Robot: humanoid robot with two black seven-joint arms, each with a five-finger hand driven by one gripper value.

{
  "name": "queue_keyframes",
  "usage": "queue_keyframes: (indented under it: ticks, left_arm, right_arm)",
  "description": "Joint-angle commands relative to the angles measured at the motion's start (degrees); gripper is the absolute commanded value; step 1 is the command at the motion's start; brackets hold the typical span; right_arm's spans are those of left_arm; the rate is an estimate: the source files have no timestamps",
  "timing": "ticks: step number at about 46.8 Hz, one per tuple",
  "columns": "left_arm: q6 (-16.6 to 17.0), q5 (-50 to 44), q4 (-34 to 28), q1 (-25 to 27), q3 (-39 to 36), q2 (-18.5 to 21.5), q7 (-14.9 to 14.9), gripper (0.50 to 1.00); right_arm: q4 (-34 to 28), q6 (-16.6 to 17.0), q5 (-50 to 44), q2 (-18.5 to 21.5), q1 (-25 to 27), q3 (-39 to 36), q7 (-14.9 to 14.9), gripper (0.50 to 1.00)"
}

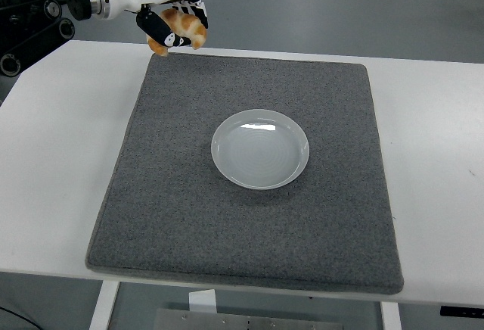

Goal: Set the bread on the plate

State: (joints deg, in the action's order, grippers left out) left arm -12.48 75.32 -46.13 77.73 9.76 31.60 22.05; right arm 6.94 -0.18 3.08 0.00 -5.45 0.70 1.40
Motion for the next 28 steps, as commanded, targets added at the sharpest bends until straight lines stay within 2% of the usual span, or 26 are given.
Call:
queue_keyframes:
  ticks: [1,28]
  left_arm:
    - [0.0,-0.2,-1.4,1.1,0.1,0.2,0.3,0.500]
    - [-0.1,-2.2,-16.8,4.2,0.1,-0.8,0.3,0.500]
  right_arm:
    - [0.0,0.0,0.0,0.0,0.0,0.0,0.0,0.952]
    - [0.0,0.0,0.0,0.0,0.0,0.0,0.0,0.952]
